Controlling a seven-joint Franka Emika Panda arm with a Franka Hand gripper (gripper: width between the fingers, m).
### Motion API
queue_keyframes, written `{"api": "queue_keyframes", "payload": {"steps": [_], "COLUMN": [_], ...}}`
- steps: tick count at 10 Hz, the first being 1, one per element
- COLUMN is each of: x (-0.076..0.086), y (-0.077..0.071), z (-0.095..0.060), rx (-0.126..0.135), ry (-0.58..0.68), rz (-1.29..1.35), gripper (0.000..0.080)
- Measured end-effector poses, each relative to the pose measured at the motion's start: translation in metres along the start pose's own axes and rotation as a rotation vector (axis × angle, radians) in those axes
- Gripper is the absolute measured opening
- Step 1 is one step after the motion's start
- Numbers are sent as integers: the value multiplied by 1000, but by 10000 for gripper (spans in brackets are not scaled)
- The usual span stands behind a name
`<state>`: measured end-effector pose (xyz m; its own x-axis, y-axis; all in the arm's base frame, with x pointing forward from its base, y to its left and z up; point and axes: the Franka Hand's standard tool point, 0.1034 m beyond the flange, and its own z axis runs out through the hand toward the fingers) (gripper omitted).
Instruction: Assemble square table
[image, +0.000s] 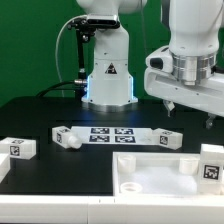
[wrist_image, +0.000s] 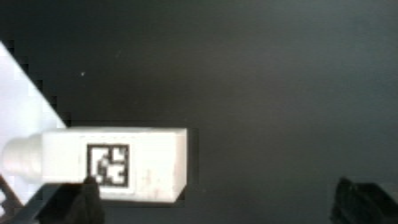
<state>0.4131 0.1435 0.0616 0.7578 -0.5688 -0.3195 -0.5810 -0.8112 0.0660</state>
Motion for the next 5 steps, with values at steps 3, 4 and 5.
{"api": "queue_keyframes", "payload": {"steps": [3,4,5], "x": [18,21,18], "y": [11,5,5], "z": [3,2,5], "rx": [-110,-160,-164], "ry": [16,37,44], "rz": [-469,-599,-664], "gripper": [649,649,649]}}
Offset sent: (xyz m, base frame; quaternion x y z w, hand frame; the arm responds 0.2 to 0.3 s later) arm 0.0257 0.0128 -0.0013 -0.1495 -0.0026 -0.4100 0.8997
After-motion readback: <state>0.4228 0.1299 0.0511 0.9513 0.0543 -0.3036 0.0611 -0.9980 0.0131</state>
